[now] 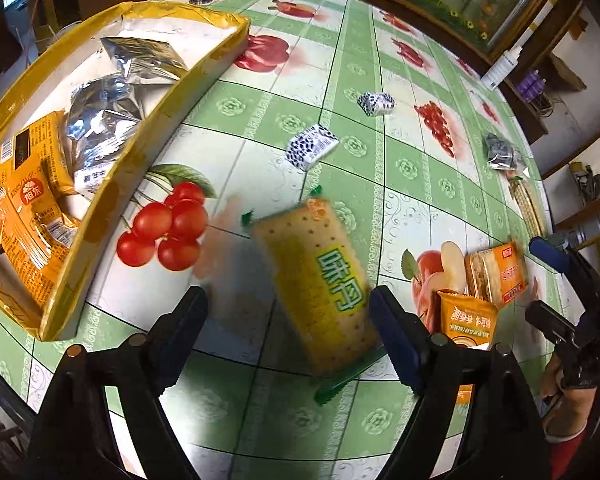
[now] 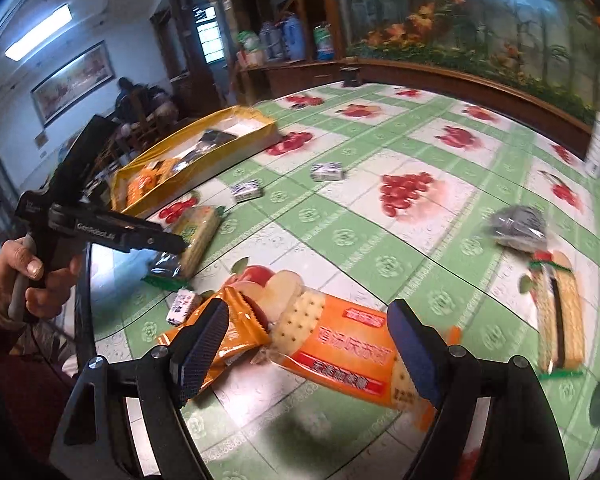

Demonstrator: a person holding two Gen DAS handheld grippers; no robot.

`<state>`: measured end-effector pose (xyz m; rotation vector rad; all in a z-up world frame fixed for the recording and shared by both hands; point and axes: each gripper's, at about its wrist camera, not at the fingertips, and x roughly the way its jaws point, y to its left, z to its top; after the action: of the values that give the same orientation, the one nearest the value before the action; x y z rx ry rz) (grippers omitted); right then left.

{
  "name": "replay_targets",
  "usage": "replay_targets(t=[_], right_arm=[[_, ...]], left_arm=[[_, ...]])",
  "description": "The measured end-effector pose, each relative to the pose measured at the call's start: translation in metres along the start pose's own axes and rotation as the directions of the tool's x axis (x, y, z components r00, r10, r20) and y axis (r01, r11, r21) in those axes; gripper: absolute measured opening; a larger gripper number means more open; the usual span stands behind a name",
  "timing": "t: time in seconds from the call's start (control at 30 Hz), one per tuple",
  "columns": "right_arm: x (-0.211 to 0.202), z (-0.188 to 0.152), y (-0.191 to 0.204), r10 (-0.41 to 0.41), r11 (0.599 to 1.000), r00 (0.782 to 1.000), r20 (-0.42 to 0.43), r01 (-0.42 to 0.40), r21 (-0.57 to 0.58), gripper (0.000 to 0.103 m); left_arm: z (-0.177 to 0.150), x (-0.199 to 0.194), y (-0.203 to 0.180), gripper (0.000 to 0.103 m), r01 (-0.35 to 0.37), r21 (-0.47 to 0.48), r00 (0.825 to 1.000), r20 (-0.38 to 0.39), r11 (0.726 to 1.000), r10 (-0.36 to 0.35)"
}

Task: Organize snacks
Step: 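Lift yellow cracker pack with left tool while right tool lifts orange cracker pack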

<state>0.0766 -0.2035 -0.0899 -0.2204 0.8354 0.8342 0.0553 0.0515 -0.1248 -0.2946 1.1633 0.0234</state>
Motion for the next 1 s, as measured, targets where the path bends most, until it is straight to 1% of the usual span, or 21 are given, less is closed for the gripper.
replay_targets(t=[0.07,0.1,0.13,0.17,0.2,0.27,0.3,0.33,0.4,0.47,0.53,0.6,0.63,0.67,0.7,0.73,0.77,0.83,0.9,0.93,1.0], right_arm=[[0.007,0.006,0.001,0.037,0.998,0.999,-0.029,-0.038,-0.04,0.083],[0.01,0.008,-0.001,0.059,0.997,0.997,-0.045,-0.061,-0.053,0.083],[0.014,0.009,-0.003,0.075,0.995,0.996,-0.058,-0.078,-0.06,0.083],[0.018,0.011,-0.006,0.091,0.993,0.993,-0.074,-0.096,-0.065,0.083],[0.02,0.01,-0.009,0.096,0.993,0.992,-0.086,-0.102,-0.066,0.083],[0.028,0.008,-0.016,0.095,0.994,0.987,-0.129,-0.102,-0.048,0.083],[0.03,0.005,-0.018,0.091,0.994,0.985,-0.146,-0.098,-0.043,0.083],[0.027,0.003,-0.017,0.076,0.995,0.987,-0.139,-0.084,-0.051,0.083],[0.02,-0.004,-0.013,0.1,0.994,0.983,-0.152,-0.107,-0.037,0.085],[0.013,-0.012,-0.003,0.116,0.991,0.979,-0.171,-0.126,-0.052,0.085],[0.009,-0.017,0.011,0.057,0.99,0.982,-0.179,-0.078,-0.114,0.084],[0.007,-0.017,0.024,-0.045,0.976,0.987,-0.154,0.011,-0.215,0.084],[0.01,-0.016,0.028,-0.11,0.959,0.984,-0.143,0.067,-0.276,0.084],[0.014,-0.014,0.03,-0.151,0.944,0.977,-0.147,0.099,-0.314,0.085],[0.02,-0.013,0.03,-0.177,0.934,0.969,-0.173,0.11,-0.339,0.085],[0.028,-0.013,0.027,-0.18,0.934,0.96,-0.214,0.099,-0.342,0.085],[0.037,-0.013,0.023,-0.157,0.945,0.949,-0.272,0.064,-0.321,0.084],[0.044,-0.014,0.014,-0.133,0.963,0.943,-0.304,0.05,-0.266,0.084],[0.043,-0.017,0.004,-0.087,0.985,0.95,-0.301,0.036,-0.17,0.08],[0.04,-0.019,0.002,-0.092,0.989,0.956,-0.28,0.054,-0.14,0.078],[0.033,-0.024,-0.001,-0.109,0.993,0.965,-0.239,0.095,-0.072,0.067]], left_arm=[[0.003,0.004,-0.013,0.083,-0.005,0.009,1.0,-0.023,1.0,0.005],[0.005,0.008,-0.021,0.083,-0.023,0.037,0.999,-0.022,0.999,0.024],[0.007,0.011,-0.028,0.083,-0.05,0.063,0.999,-0.012,0.997,0.051],[0.009,0.016,-0.034,0.083,-0.096,0.086,0.995,0.0,0.992,0.096],[0.011,0.019,-0.037,0.084,-0.117,0.106,0.993,0.01,0.987,0.117],[0.015,0.025,-0.044,0.085,-0.156,0.181,0.988,0.033,0.971,0.153],[0.016,0.026,-0.044,0.085,-0.151,0.21,0.988,0.044,0.966,0.145],[0.016,0.025,-0.042,0.085,-0.139,0.24,0.99,0.049,0.961,0.131],[0.015,0.022,-0.034,0.086,-0.128,0.294,0.991,0.066,0.947,0.113],[0.015,0.017,-0.023,0.085,-0.116,0.313,0.993,0.066,0.943,0.1],[0.013,0.013,-0.017,0.085,-0.094,0.341,0.995,0.051,0.935,0.081],[0.012,0.012,-0.018,0.085,-0.078,0.383,0.997,0.04,0.92,0.068],[0.011,0.012,-0.019,0.085,-0.069,0.395,0.998,0.034,0.916,0.061],[0.011,0.012,-0.02,0.085,-0.065,0.4,0.998,0.03,0.914,0.057],[0.01,0.012,-0.02,0.085,-0.063,0.403,0.998,0.03,0.913,0.055],[0.01,0.012,-0.021,0.085,-0.06,0.405,0.998,0.03,0.912,0.052],[0.009,0.012,-0.02,0.085,-0.057,0.405,0.998,0.028,0.913,0.05],[0.01,0.013,-0.019,0.085,-0.06,0.396,0.998,0.035,0.916,0.05],[0.012,0.014,-0.018,0.085,-0.069,0.377,0.997,0.044,0.924,0.057],[0.013,0.014,-0.019,0.085,-0.076,0.368,0.997,0.049,0.927,0.062],[0.012,0.014,-0.021,0.085,-0.082,0.362,0.996,0.058,0.929,0.065]])
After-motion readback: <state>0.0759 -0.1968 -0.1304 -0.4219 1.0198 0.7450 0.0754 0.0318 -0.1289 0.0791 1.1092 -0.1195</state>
